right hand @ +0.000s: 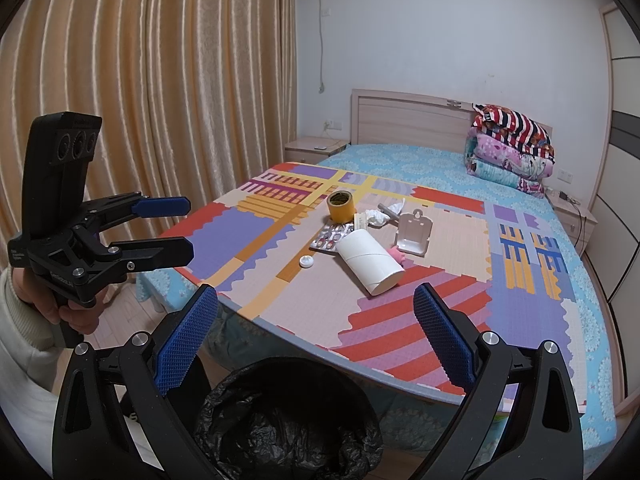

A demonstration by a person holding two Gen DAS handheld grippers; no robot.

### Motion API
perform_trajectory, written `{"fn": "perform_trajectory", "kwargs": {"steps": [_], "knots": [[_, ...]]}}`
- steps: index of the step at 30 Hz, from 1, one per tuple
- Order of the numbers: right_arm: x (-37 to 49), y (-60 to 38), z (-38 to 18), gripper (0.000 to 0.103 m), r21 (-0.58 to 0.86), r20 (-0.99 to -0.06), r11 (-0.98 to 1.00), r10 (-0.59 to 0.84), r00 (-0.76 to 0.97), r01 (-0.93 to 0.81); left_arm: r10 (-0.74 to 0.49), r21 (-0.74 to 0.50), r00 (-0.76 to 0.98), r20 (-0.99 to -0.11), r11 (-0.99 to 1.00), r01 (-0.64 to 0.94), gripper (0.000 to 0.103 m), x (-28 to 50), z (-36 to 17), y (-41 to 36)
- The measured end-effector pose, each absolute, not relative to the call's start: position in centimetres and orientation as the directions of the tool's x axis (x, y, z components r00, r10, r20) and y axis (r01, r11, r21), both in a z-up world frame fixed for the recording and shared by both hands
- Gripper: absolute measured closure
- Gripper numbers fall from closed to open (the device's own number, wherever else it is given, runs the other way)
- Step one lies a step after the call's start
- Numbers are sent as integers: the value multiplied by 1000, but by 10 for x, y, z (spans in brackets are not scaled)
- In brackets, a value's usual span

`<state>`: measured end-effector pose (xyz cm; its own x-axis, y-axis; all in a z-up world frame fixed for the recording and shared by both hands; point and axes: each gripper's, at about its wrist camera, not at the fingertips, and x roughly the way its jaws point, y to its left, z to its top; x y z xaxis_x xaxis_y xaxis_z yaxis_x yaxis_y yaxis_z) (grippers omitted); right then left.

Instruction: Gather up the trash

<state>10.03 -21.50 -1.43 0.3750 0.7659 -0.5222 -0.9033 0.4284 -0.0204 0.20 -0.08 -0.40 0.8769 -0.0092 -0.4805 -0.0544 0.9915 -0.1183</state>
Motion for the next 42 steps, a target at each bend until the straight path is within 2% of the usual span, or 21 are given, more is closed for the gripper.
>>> {"fn": "perform_trajectory", "kwargs": {"steps": [11, 22, 29, 35, 39, 42], "knots": [[103, -202, -15, 4, -36, -528, 421, 762, 375, -906, 20, -107, 860, -510, 990, -87, 8, 16, -11, 9], [153, -151, -42, 4, -76, -583, 420, 717, 382, -904, 68, -91, 800, -596, 984, -152, 8, 63, -43, 47], [186, -121, -63, 5, -60, -613, 401, 708, 351, -914, 52, -140, 758, -650, 972, -187, 23, 94, -69, 72], [207, -100, -81, 5, -81, -646, 401, 676, 355, -912, 41, -146, 729, -683, 971, -191, 29, 117, -88, 80], [213, -87, -93, 5, -128, -658, 383, 657, 368, -915, 45, -144, 706, -706, 968, -206, 40, 131, -101, 87], [215, -80, -100, 13, -153, -669, 367, 645, 370, -917, 53, -139, 699, -713, 967, -215, 43, 137, -107, 89]]}}
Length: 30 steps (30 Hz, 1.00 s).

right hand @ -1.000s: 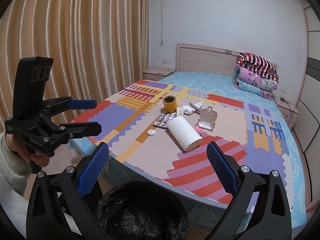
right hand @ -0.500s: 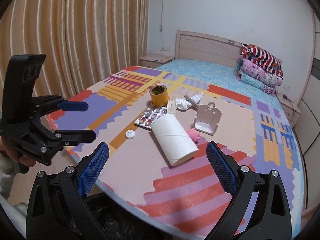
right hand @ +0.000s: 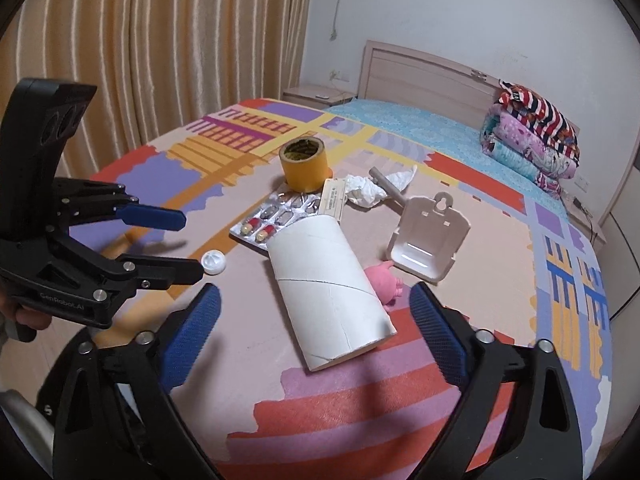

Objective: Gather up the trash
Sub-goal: 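Grasp the white bottle cap with the left tool while the right tool grasps the white paper tube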

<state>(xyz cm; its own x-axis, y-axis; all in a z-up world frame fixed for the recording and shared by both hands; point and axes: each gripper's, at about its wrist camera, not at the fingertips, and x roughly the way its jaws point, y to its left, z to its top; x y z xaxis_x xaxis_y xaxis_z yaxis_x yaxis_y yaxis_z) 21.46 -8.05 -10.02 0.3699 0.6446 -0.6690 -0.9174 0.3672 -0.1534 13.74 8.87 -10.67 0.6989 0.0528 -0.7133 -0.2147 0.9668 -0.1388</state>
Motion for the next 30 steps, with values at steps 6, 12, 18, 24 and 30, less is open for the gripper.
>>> {"fn": "perform_trajectory", "kwargs": {"steps": [6, 12, 18, 24, 30], "knots": [[214, -69, -111, 17, -237, -675, 354, 610, 415, -905, 38, -143, 691, -722, 969, -202, 55, 148, -115, 88], [218, -63, -120, 38, -276, -687, 363, 574, 447, -890, 53, -150, 674, -736, 959, -239, 70, 155, -124, 92], [218, -62, -124, 41, -271, -685, 368, 576, 447, -889, 87, -110, 669, -738, 963, -246, 83, 154, -124, 89], [219, -65, -120, 42, -246, -683, 381, 584, 439, -891, 80, -112, 679, -729, 966, -234, 83, 151, -122, 85], [215, -79, -109, 42, -213, -667, 405, 605, 435, -889, 84, -108, 699, -710, 968, -226, 83, 140, -110, 80]]}}
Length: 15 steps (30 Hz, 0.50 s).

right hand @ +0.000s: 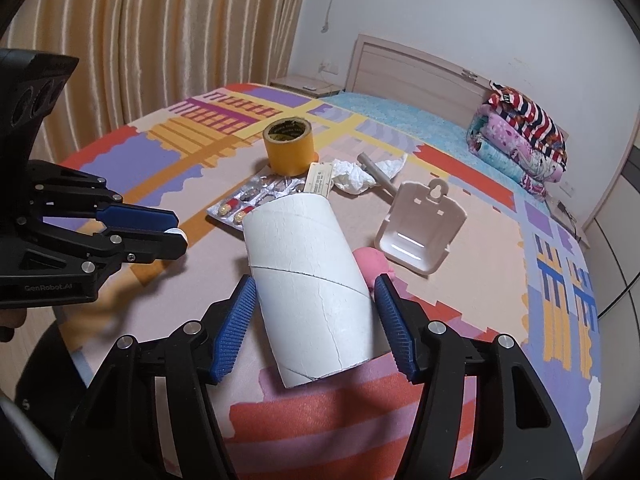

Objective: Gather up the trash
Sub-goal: 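Grasp the white bottle cap with the left tool while the right tool grasps the white paper tube, then lower both tools over the black bin and open them to drop cap and tube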

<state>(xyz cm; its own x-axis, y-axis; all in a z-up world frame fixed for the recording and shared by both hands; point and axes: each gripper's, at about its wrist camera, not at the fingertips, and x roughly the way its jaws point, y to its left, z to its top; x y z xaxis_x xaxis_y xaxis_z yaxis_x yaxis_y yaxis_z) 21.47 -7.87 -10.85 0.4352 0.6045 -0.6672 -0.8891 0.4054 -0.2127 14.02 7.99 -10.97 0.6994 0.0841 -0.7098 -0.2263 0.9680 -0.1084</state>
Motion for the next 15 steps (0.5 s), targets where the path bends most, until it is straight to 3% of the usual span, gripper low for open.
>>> {"fn": "perform_trajectory", "kwargs": {"steps": [15], "knots": [[157, -134, -80, 42, -210, -612, 422, 647, 456, -882, 60, -106, 751, -657, 980, -170, 83, 91, -81, 41]]}}
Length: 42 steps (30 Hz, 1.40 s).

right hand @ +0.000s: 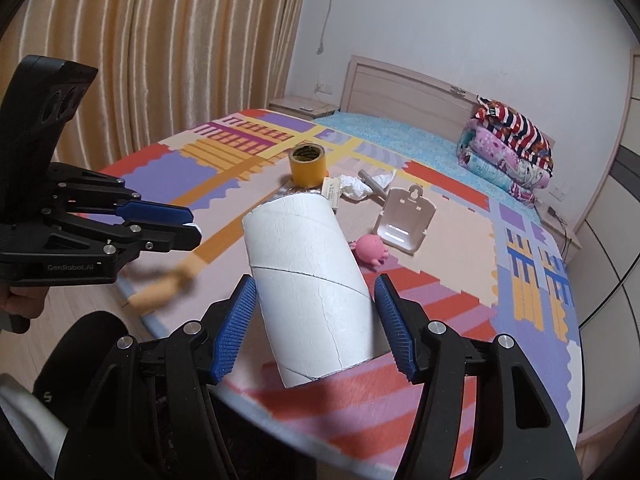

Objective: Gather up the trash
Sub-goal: 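Lower both tools over the black bin and open them to drop cap and tube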

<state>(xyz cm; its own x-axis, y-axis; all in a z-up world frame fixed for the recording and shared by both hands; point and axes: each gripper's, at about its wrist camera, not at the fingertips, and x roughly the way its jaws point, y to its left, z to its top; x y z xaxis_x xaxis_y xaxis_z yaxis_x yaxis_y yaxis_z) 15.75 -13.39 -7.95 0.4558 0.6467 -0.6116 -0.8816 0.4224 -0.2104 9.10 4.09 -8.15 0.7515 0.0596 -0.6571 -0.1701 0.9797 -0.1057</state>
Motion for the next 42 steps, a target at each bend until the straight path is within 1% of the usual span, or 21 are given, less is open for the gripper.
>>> {"fn": "perform_trajectory", "kwargs": {"steps": [5, 8, 11, 17, 26, 27, 30, 36, 41, 42], "knots": [[135, -154, -81, 42, -192, -615, 426, 650, 447, -884, 33, -111, 758, -652, 984, -138, 83, 74, -80, 24], [125, -164, -89, 42, -175, -633, 420, 645, 429, -890, 15, -116, 754, -657, 986, -120, 83, 63, -84, 14], [118, -172, -103, 42, -156, -659, 409, 635, 404, -899, -2, -112, 735, -678, 989, -100, 83, 55, -96, 7], [109, -185, -134, 42, -119, -713, 408, 599, 364, -905, -53, -157, 690, -722, 984, -89, 83, 43, -126, 0], [96, -194, -185, 43, -47, -795, 397, 540, 275, -917, -106, -177, 612, -784, 983, -56, 83, 38, -170, -15], [94, -193, -189, 44, -44, -802, 394, 534, 268, -918, -114, -181, 598, -793, 982, -53, 83, 39, -177, -17], [91, -191, -206, 63, -29, -826, 388, 510, 240, -921, -131, -190, 559, -819, 981, -49, 83, 42, -196, -23], [95, -189, -235, 63, 20, -870, 407, 457, 184, -913, -149, -195, 497, -855, 980, -42, 82, 48, -224, -32], [100, -192, -235, 63, 44, -870, 428, 461, 176, -903, -160, -198, 480, -863, 980, -29, 82, 52, -229, -37], [101, -191, -236, 62, 48, -870, 431, 461, 174, -901, -170, -207, 476, -863, 978, -27, 81, 52, -230, -38]]}}
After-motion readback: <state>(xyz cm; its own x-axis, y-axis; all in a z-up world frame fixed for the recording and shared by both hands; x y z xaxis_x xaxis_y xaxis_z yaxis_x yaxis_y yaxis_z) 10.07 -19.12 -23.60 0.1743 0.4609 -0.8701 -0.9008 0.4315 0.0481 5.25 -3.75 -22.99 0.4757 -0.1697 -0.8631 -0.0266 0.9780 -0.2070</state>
